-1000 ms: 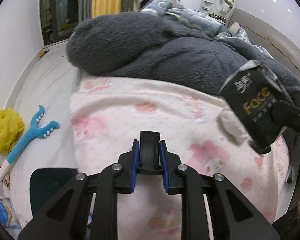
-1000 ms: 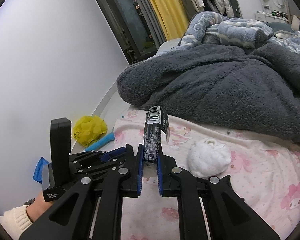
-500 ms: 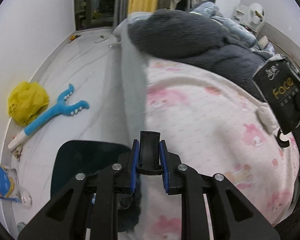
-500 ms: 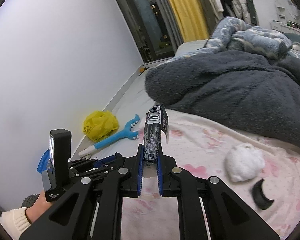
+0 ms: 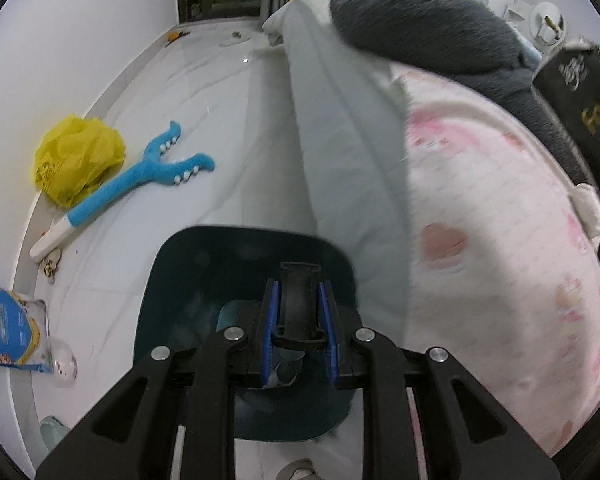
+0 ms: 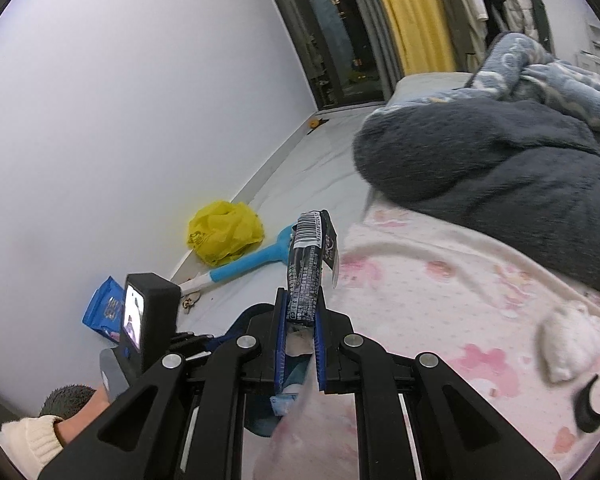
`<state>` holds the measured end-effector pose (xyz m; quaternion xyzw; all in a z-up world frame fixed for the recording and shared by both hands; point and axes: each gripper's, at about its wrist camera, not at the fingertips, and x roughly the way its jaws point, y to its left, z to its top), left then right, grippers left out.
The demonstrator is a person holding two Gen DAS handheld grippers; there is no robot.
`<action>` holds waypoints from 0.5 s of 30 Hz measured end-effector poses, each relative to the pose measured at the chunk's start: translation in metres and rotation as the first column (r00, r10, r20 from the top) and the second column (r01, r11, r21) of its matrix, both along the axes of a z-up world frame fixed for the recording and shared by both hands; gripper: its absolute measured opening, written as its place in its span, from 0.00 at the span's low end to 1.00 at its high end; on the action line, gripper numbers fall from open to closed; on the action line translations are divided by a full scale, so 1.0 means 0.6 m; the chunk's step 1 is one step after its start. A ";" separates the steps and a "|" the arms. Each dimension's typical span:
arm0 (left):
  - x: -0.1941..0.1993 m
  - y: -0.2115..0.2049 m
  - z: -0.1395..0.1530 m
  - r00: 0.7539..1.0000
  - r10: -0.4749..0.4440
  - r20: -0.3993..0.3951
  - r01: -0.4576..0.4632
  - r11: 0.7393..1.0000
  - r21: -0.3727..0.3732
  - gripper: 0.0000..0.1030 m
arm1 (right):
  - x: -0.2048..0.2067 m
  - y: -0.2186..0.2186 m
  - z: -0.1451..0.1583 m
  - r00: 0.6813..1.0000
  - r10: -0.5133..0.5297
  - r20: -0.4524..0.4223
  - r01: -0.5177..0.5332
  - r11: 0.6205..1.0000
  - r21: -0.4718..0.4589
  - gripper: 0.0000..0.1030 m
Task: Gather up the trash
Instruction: 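Carry the clip in the left tool and comb in the right tool over the bin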
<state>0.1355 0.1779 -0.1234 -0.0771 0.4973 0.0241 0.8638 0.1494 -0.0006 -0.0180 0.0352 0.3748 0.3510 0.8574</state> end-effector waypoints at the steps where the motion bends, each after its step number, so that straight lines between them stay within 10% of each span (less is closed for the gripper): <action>1: -0.001 0.008 -0.005 1.000 0.004 -0.010 -0.004 1.000 -0.003 0.22 | 0.002 0.008 -0.002 1.000 0.006 -0.002 -0.006 1.000 -0.002 0.12; 15: -0.024 0.088 -0.090 0.983 0.058 -0.174 -0.067 0.997 -0.048 0.22 | -0.006 0.121 -0.042 0.993 0.111 -0.044 -0.113 0.992 -0.055 0.12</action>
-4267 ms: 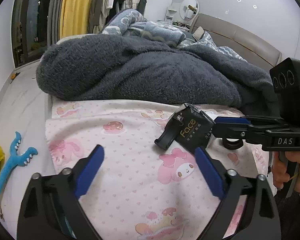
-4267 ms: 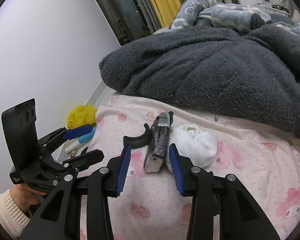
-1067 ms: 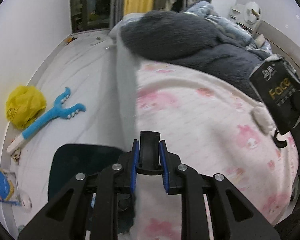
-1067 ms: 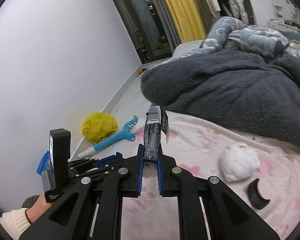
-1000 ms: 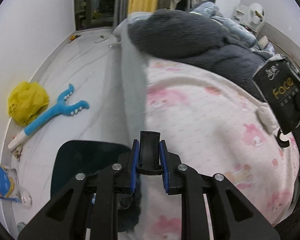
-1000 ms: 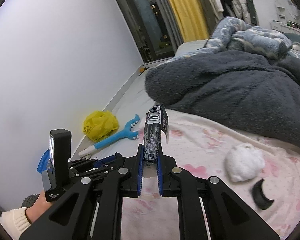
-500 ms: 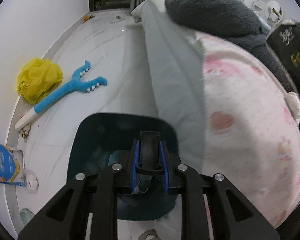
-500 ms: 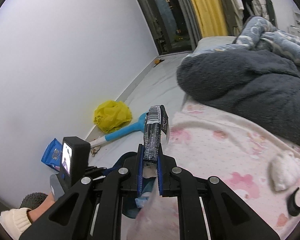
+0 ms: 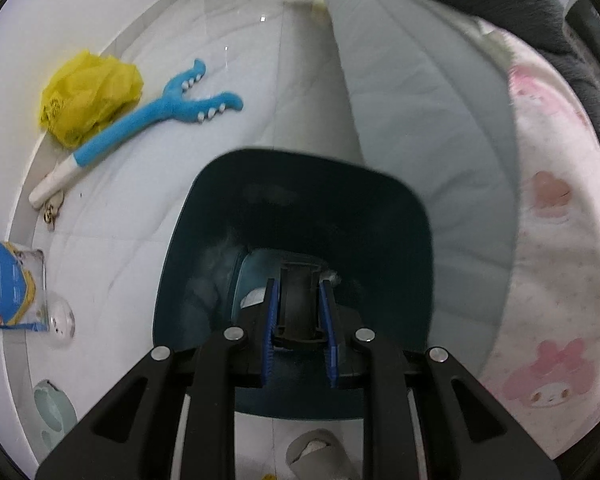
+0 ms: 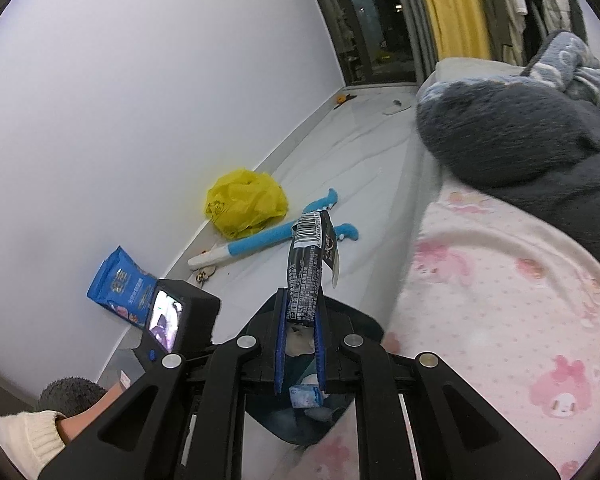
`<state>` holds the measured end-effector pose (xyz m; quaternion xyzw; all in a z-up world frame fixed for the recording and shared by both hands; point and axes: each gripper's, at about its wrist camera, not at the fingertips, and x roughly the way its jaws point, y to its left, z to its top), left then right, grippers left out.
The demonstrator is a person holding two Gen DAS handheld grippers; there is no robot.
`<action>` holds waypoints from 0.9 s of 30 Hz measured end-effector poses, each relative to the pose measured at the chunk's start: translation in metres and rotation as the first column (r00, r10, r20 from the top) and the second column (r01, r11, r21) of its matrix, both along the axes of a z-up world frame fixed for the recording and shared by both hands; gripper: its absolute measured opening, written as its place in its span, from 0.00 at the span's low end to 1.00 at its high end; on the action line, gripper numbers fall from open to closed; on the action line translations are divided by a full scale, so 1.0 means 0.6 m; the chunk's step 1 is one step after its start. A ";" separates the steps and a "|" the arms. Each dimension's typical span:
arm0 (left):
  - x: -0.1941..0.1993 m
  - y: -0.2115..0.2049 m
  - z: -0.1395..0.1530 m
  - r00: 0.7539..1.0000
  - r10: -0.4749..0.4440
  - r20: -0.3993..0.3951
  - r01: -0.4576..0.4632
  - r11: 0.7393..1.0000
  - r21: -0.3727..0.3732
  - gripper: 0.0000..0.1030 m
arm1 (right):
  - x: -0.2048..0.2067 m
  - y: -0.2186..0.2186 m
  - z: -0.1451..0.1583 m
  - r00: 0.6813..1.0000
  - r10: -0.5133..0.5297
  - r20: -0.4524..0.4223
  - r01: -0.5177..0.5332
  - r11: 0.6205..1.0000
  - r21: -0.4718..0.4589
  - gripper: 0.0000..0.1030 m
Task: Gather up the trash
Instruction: 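Carry the clip in the left tool and comb in the right tool over the bin, then open the left tool to drop the clip while the right tool drops the comb into the bin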
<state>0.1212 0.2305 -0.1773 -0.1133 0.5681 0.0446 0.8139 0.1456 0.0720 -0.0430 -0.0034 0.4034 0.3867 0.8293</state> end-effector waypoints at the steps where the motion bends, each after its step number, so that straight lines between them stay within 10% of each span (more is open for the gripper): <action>1: -0.002 0.003 -0.007 1.000 0.002 -0.017 -0.002 1.000 -0.002 0.22 | -0.001 0.006 -0.002 1.000 0.005 -0.003 -0.005 1.000 -0.004 0.12; 10: -0.015 0.032 -0.043 0.994 0.011 -0.107 -0.015 0.999 -0.037 0.23 | -0.004 0.066 -0.043 0.997 0.041 -0.058 -0.044 0.997 -0.059 0.12; 17: -0.026 0.053 -0.043 0.994 0.018 -0.104 -0.024 0.998 -0.055 0.50 | 0.009 0.100 -0.087 0.992 0.036 -0.117 -0.049 0.993 -0.111 0.12; 27: -0.047 0.081 0.009 0.999 0.037 0.024 -0.036 0.998 -0.049 0.61 | 0.022 0.132 -0.143 0.981 0.032 -0.190 -0.067 0.981 -0.181 0.12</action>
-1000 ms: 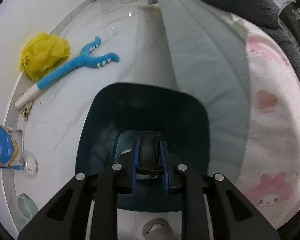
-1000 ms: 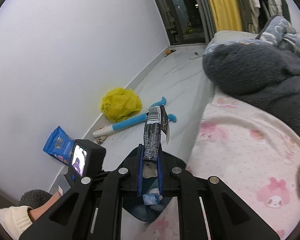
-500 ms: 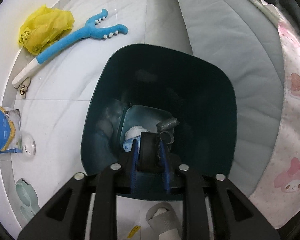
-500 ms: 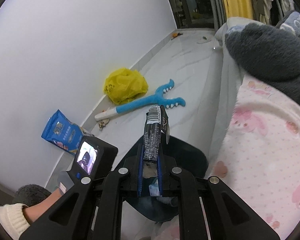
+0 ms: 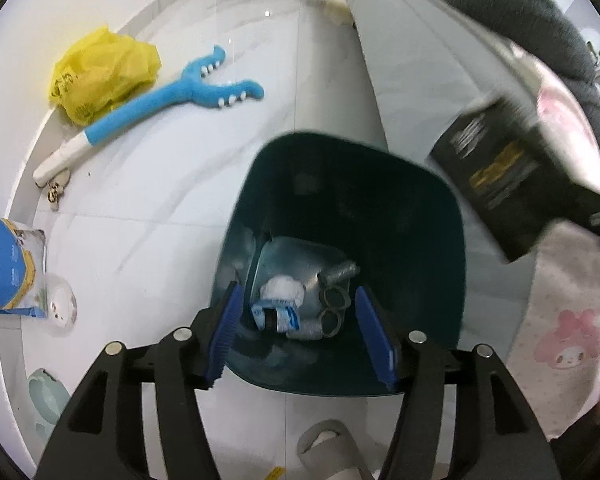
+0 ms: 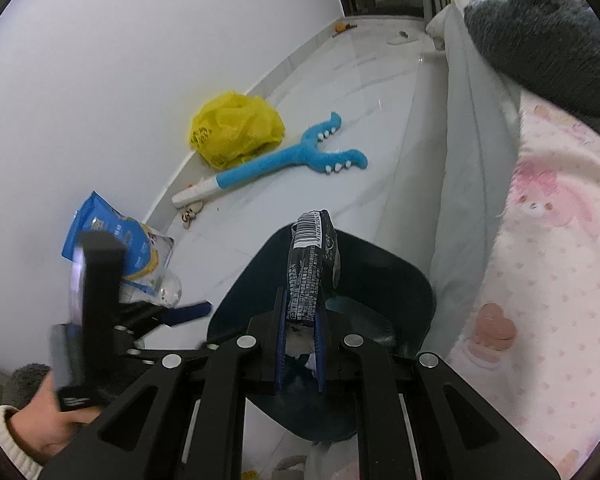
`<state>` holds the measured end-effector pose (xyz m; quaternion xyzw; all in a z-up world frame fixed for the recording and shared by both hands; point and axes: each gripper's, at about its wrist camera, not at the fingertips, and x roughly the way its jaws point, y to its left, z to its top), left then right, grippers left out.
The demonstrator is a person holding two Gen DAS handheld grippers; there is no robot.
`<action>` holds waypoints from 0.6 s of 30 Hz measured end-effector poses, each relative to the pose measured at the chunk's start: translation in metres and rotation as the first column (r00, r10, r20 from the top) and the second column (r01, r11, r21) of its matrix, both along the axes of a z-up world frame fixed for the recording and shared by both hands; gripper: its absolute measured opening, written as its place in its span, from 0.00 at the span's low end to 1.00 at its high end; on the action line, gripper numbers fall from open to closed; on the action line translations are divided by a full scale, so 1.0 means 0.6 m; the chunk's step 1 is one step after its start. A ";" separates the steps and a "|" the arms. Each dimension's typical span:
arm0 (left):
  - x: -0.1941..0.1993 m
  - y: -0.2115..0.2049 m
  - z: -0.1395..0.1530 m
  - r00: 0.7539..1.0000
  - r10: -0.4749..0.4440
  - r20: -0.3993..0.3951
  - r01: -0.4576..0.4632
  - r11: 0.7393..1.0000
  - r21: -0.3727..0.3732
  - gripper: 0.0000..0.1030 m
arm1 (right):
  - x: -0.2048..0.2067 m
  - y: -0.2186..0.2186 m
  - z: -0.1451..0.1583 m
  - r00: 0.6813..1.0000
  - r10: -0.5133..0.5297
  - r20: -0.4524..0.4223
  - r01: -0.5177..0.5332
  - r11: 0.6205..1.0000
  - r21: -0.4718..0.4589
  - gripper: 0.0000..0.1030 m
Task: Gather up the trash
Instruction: 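Open the left tool to drop the clip while the right tool drops the comb into the bin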
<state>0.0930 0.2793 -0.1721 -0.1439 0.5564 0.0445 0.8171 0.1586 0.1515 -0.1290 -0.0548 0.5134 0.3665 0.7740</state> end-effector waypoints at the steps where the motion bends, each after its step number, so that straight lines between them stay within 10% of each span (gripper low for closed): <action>1: -0.002 0.003 0.007 1.000 0.002 0.017 -0.003 1.000 0.002 0.62 | 0.001 0.003 -0.005 1.000 0.002 -0.005 -0.002 1.000 -0.006 0.12; 18: -0.044 -0.001 0.152 0.946 -0.041 0.321 0.001 0.992 0.123 0.53 | -0.011 0.061 -0.089 0.995 0.023 -0.092 -0.036 0.989 -0.145 0.12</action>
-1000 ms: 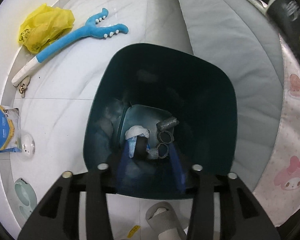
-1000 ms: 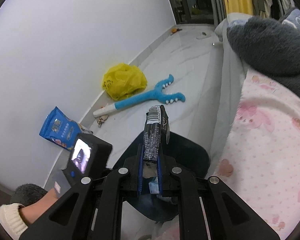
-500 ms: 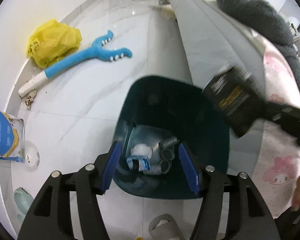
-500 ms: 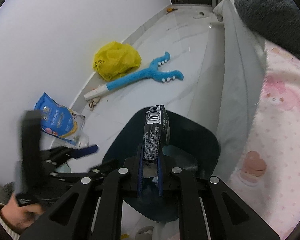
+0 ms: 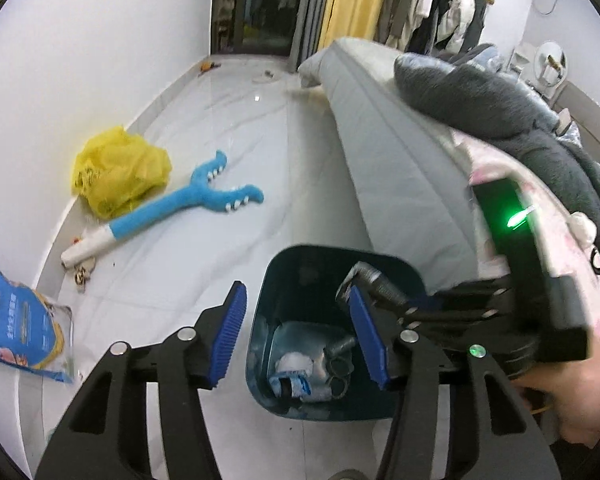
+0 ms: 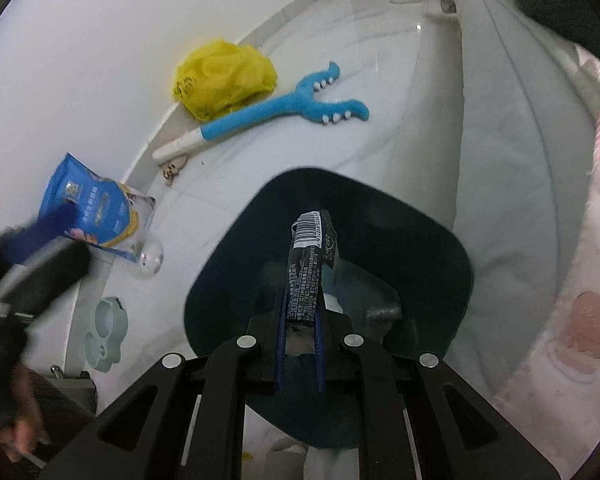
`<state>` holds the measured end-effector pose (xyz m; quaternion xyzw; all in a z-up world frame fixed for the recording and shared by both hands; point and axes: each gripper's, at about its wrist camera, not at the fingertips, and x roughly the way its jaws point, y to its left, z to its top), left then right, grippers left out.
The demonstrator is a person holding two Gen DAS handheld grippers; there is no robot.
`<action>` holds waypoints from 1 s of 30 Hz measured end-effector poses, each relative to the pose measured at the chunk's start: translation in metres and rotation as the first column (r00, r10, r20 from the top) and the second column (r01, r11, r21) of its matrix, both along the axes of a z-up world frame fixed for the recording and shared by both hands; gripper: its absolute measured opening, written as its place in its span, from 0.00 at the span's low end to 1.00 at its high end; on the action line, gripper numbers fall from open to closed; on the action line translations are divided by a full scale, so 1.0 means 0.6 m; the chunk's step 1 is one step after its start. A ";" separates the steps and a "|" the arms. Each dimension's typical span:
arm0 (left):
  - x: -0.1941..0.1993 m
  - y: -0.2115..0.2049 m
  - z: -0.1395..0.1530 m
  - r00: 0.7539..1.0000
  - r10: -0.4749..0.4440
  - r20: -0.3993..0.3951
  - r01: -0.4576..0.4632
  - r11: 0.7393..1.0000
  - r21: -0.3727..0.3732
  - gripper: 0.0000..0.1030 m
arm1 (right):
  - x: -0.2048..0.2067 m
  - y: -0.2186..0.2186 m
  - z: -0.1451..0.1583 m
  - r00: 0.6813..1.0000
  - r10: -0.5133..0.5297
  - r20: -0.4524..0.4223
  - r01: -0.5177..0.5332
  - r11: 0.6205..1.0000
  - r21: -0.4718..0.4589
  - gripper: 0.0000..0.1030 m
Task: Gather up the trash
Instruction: 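Open the left tool to drop the clip while the right tool drops the comb into the bin, then move both tools back over the bed toward the white tissue and black strap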
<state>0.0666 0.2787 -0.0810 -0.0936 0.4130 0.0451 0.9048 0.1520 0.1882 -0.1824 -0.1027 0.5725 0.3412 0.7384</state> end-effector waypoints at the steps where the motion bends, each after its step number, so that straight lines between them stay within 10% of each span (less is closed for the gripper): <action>1: -0.002 -0.001 0.009 1.000 0.000 0.019 0.000 1.000 -0.001 0.51 | 0.001 0.000 -0.005 1.000 -0.005 -0.006 0.005 1.000 -0.009 0.13; 8: -0.019 -0.017 0.080 0.987 -0.017 0.160 0.016 1.000 0.011 0.51 | 0.009 -0.008 -0.010 0.999 -0.041 0.004 0.041 0.999 -0.031 0.20; 10: -0.022 -0.023 0.096 0.981 -0.035 0.190 0.031 0.999 0.024 0.51 | 0.012 -0.009 -0.010 0.998 -0.058 0.006 0.058 0.998 -0.030 0.41; 17: -0.029 -0.045 0.126 0.965 -0.053 0.259 0.046 0.998 0.031 0.53 | 0.014 -0.016 0.002 0.998 -0.068 0.009 0.068 0.998 0.002 0.63; 30: -0.020 -0.085 0.164 0.936 -0.059 0.347 0.069 0.997 -0.018 0.76 | -0.012 -0.059 0.113 0.983 -0.036 0.178 0.015 0.993 0.117 0.78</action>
